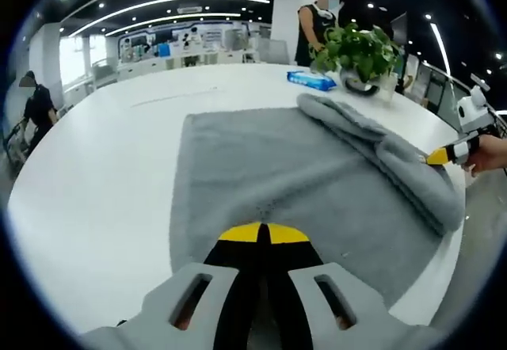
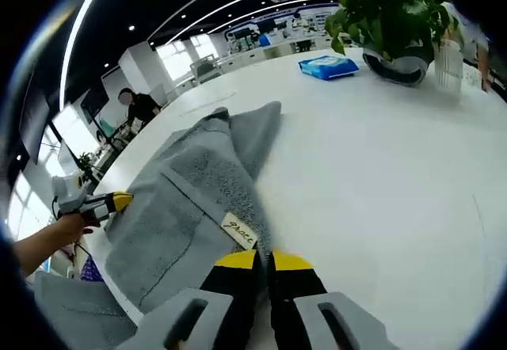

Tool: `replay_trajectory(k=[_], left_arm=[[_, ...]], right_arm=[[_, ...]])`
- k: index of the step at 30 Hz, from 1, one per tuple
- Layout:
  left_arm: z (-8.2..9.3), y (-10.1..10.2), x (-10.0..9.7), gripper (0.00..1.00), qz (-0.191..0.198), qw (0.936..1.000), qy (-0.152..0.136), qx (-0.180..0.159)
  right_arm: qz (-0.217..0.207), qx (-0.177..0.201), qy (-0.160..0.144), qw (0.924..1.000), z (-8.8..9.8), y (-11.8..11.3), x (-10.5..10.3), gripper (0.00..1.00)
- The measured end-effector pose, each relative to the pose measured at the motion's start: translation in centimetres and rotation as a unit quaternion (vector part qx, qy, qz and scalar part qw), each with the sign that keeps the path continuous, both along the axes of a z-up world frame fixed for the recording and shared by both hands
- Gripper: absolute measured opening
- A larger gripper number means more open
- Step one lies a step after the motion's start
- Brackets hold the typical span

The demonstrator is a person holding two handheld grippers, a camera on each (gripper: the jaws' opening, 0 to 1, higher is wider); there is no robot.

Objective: Open the folded towel by lifting each exposed corner and separating the folded layers until the towel lies flat within the target outline without major curled edges

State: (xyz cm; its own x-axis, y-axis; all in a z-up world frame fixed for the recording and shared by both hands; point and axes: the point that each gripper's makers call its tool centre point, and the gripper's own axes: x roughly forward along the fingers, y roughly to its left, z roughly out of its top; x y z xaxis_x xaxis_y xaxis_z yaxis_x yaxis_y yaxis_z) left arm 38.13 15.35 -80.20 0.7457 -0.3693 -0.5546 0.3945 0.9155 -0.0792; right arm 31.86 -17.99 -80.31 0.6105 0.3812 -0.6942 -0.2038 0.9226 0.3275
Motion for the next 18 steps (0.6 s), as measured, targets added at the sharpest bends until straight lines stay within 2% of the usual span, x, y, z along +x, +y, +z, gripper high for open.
replay_trajectory(k=[3, 6, 9, 18], left_arm=[[0.1, 0.7, -0.3, 0.00, 0.011, 0.9999, 0.003, -0.008], [0.3, 1.4, -0.5, 0.00, 0.018, 0.9998, 0.003, -0.005], [0.3, 2.9, -0.3, 0.00, 0.033, 0.9995, 0.001, -0.003], [0.4, 5.7, -0.1, 0.00, 0.060, 0.9981, -0.003, 0.008]], right_arm=[[0.000, -0.002, 0.003, 1.0000, -0.2, -0.1, 0.0, 0.01], [0.005, -0.020, 0.002, 0.9998, -0.5, -0.5, 0.1, 0.01], [0.005, -0.028, 0.001, 0.9996, -0.5, -0.8, 0.3, 0.01], [-0.004, -0.063, -0.008, 0.9980, -0.5, -3.0, 1.1, 0.01]])
